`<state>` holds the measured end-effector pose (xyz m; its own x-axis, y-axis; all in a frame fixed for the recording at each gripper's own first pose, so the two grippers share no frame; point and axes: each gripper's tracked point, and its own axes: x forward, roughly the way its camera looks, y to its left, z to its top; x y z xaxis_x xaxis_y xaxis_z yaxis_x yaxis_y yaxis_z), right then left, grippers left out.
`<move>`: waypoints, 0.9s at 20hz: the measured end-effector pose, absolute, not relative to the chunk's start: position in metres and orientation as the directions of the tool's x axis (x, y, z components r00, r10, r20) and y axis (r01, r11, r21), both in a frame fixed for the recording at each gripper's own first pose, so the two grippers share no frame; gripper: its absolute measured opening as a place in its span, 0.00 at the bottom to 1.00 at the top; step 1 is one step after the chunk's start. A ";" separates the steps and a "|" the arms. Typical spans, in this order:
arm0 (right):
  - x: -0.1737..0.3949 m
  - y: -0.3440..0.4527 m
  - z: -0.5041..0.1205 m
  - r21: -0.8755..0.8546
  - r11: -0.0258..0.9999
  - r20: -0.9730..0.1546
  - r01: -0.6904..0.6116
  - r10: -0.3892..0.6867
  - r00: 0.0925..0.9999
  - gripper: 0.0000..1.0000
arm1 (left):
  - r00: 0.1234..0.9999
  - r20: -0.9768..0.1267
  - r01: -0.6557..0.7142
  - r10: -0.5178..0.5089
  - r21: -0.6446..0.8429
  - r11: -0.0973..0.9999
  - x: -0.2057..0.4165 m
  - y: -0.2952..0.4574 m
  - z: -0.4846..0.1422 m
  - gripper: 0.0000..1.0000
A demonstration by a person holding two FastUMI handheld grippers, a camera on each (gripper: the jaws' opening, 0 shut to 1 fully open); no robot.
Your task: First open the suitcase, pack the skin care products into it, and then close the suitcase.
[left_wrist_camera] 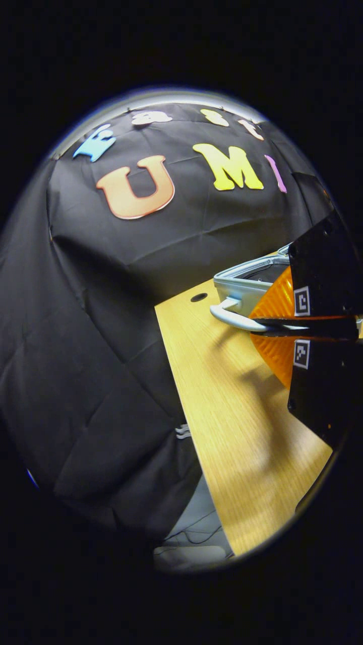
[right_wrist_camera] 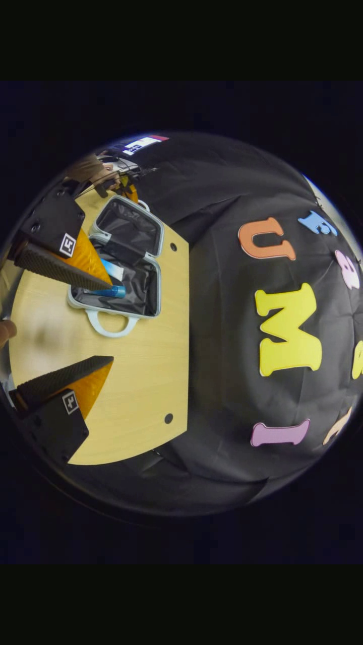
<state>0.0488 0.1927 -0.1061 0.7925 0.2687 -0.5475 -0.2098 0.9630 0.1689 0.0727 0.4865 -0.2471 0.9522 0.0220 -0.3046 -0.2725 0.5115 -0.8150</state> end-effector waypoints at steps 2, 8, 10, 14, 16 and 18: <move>0.048 0.185 -0.094 0.191 0.960 -0.522 -0.207 0.277 0.807 0.77 | 0.955 -0.291 -0.266 0.047 -0.781 0.565 0.067 0.483 -0.217 0.03; 0.043 0.129 -0.064 0.187 0.964 -0.423 -0.191 0.255 0.869 0.77 | 0.966 -0.227 -0.233 0.123 -0.568 0.789 0.060 0.421 -0.107 0.03; 0.041 0.099 -0.054 0.141 0.974 -0.374 -0.175 0.216 0.902 0.77 | 0.966 -0.209 -0.233 0.150 -0.464 0.855 0.058 0.387 -0.077 0.03; 0.032 0.047 -0.034 -0.028 0.985 -0.245 -0.170 0.158 0.957 0.77 | 0.962 -0.151 -0.260 0.227 -0.267 0.928 0.055 0.312 -0.042 0.03; 0.021 0.034 -0.034 -0.068 0.977 -0.216 -0.203 0.184 0.959 0.77 | 0.966 -0.106 -0.255 0.237 -0.215 0.943 0.053 0.276 -0.032 0.03; 0.016 0.017 -0.038 -0.077 0.973 -0.212 -0.216 0.196 0.958 0.77 | 0.972 -0.087 -0.230 0.218 -0.157 0.961 0.052 0.235 -0.031 0.03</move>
<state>0.0161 0.0174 -0.0379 0.9575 0.1957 -0.2119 -0.2159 0.9734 -0.0767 0.0521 0.2350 -0.0309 0.9721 0.2180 -0.0870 -0.2295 0.9605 -0.1574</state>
